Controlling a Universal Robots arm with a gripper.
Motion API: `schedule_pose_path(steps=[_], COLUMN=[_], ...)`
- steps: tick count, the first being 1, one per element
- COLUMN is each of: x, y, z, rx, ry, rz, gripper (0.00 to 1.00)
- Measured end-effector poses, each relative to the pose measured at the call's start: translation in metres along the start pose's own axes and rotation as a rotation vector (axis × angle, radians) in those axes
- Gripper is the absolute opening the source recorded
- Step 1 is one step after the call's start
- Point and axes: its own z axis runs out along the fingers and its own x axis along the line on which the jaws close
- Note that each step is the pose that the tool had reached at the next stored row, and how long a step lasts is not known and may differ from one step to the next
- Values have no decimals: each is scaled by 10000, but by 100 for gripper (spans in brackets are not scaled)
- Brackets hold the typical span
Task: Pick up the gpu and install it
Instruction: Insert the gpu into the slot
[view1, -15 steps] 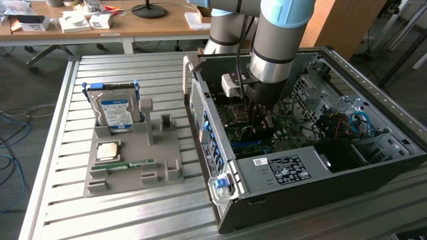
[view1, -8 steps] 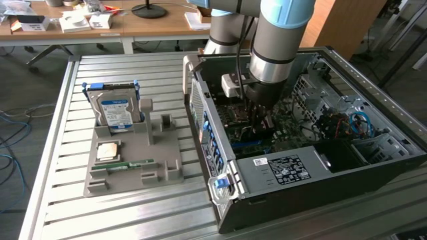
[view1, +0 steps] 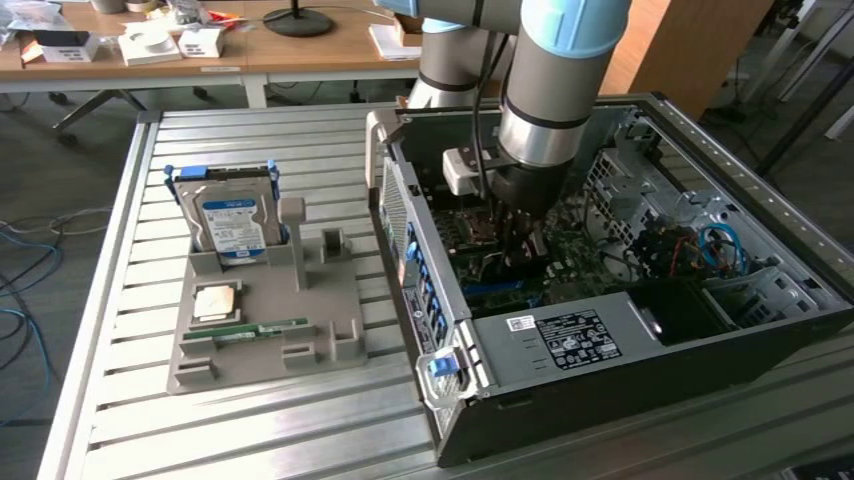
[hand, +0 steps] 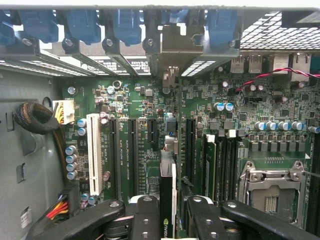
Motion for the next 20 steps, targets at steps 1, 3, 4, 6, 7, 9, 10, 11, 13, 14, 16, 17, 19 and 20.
schedule_pose_path(steps=[1,3,4,6,7,9,10,11,13,14,16,17,19,20], x=[0,-1,-1,-1,-1,-1,-1,-1,-1,-1,-1,-1,-1,-1], y=[1,1,1,4,4,4,4,4,5,5,5,5,5,5], z=[1,2,2,10,10,9,9,10,9,10,11,10,10,10], rx=[0,1,1,3,2,1,1,0,-1,0,1,0,0,0], ry=[-1,-1,-1,-6,-4,-2,-1,0,1,-1,-1,-1,-1,-1], rz=[0,2,2,3,3,2,2,1,1,1,1,2,2,2], gripper=[26,26,26,26,26,26,26,26,26,26,26,26,26,26])
